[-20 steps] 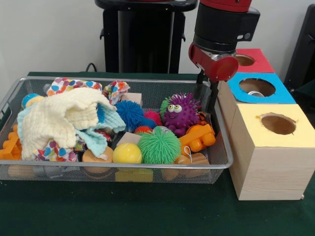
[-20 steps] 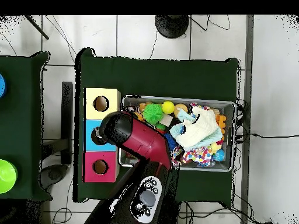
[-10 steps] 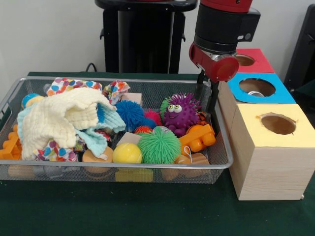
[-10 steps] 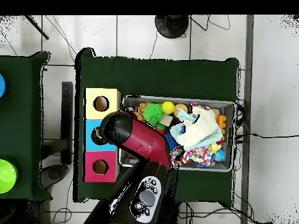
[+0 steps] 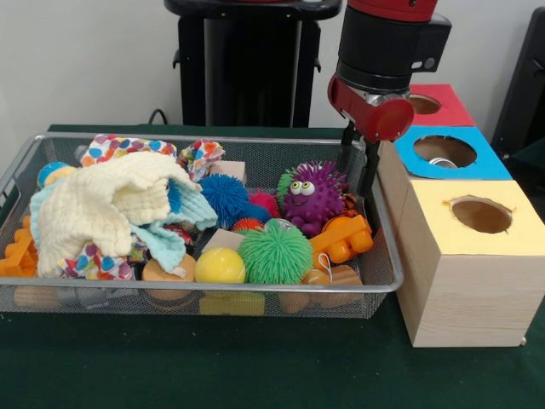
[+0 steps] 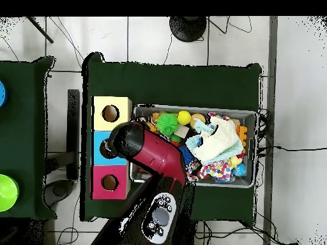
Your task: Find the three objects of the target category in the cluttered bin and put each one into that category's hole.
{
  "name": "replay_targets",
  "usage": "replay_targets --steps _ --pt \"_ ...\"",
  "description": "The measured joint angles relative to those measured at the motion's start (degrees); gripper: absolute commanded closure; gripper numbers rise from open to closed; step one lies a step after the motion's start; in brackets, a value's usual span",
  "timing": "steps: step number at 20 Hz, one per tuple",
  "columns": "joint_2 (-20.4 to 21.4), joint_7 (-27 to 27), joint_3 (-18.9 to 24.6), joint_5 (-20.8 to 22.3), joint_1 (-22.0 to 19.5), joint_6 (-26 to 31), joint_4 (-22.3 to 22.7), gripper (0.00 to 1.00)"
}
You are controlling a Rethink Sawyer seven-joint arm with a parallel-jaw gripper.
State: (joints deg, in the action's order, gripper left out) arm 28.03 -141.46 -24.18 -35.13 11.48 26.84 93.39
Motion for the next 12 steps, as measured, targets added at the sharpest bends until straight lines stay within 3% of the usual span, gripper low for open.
replay_targets --steps 12 --pt "0.01 0.00 0.00 0.00 0.38 0.69 0.00 0.00"
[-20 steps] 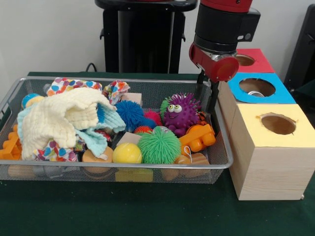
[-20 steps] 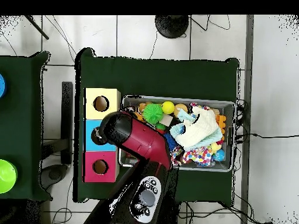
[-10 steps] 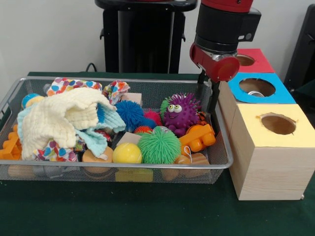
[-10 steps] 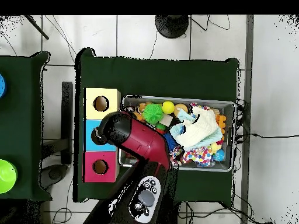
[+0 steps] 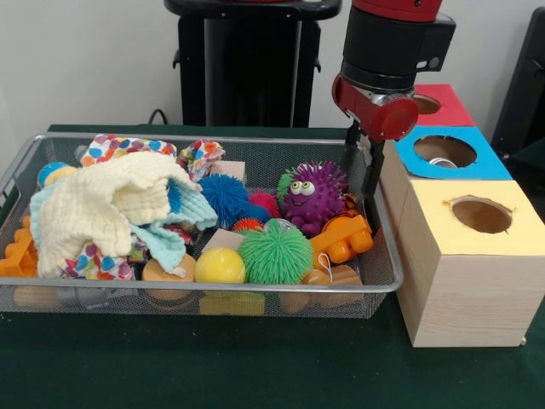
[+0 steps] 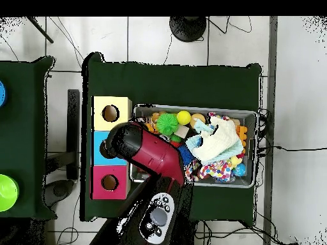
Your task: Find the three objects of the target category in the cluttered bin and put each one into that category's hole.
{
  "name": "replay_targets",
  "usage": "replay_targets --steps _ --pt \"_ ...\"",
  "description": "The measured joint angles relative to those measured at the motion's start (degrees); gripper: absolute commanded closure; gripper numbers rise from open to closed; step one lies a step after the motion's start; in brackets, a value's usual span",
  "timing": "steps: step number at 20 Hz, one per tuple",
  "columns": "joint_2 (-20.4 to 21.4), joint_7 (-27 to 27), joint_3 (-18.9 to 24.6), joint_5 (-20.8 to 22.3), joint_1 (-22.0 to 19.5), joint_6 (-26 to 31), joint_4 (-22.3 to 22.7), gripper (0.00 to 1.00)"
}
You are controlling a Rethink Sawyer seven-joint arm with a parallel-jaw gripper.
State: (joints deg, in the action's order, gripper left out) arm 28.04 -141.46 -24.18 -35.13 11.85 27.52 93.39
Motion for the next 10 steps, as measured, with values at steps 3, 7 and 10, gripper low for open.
replay_targets --steps 3,7,10 --pt "0.00 0.00 0.00 0.00 0.00 0.33 0.00 0.00" --pt "0.00 0.00 0.00 0.00 0.00 0.43 0.00 0.00" --pt "0.01 0.00 0.00 0.00 0.00 0.43 0.00 0.00"
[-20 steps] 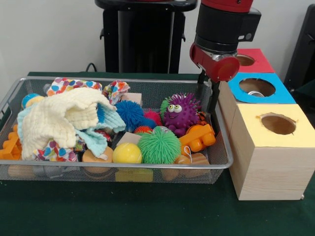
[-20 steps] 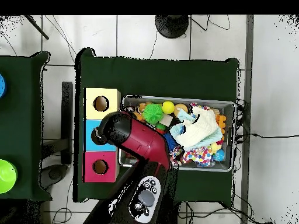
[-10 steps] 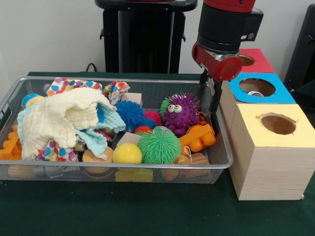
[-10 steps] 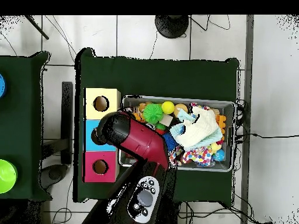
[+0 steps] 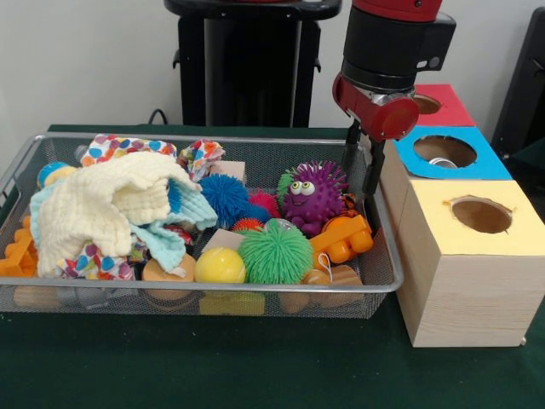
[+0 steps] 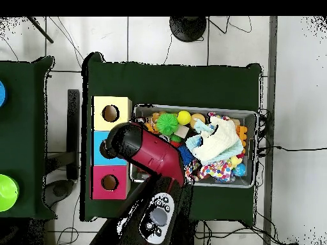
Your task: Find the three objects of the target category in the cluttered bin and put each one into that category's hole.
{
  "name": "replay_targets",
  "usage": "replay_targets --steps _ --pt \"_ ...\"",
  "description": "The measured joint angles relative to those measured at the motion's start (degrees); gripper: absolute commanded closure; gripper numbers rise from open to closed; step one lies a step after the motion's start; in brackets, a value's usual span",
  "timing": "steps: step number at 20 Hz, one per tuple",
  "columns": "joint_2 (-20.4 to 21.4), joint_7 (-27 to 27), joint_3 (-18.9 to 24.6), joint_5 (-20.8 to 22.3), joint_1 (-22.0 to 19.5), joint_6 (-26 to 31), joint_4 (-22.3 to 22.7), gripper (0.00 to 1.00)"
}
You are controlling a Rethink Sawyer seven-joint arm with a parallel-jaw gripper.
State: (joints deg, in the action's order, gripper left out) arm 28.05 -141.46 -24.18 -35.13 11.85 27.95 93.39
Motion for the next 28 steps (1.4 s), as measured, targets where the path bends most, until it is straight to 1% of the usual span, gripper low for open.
replay_targets --steps 9,14,16,18,19,22,25,28 --pt "0.06 0.00 0.00 0.01 0.08 -0.01 0.02 0.00" --pt "1.14 0.00 -0.02 0.01 0.66 -0.01 0.79 0.00" --pt "2.51 0.00 -0.19 0.40 1.08 -0.01 1.90 0.00" --pt "4.85 0.00 -0.80 1.69 1.71 0.01 3.85 0.00" --pt "5.20 0.00 -0.95 1.93 1.80 0.05 4.14 0.00" --pt "8.09 0.00 -2.48 3.92 2.39 0.53 6.64 0.00" --pt "10.37 0.00 -3.67 5.04 2.45 1.48 8.74 0.00" --pt "11.27 0.00 -4.11 5.44 2.49 1.96 9.64 0.00"
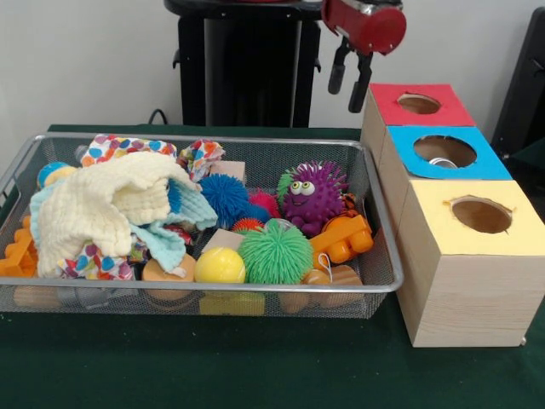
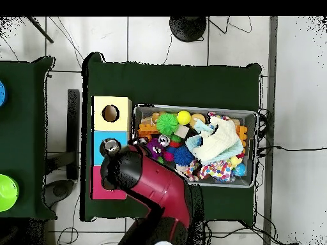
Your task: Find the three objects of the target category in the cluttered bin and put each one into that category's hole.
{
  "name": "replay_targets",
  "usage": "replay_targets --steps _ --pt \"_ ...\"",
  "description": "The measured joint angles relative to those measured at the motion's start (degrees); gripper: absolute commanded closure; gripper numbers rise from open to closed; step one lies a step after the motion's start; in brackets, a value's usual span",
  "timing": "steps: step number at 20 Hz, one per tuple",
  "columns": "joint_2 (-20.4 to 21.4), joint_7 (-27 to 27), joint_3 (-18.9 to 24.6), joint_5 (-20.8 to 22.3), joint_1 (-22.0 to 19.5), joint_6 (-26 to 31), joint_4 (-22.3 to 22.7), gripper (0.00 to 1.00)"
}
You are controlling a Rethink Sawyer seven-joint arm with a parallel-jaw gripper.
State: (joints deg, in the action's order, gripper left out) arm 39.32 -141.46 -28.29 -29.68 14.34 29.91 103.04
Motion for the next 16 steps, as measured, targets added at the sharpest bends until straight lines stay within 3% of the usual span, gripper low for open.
replay_targets --steps 7,16 --pt "0.62 0.00 -1.56 1.45 1.31 0.18 1.67 0.00" --pt "-1.61 0.00 -2.76 1.63 2.50 0.17 1.77 0.00"
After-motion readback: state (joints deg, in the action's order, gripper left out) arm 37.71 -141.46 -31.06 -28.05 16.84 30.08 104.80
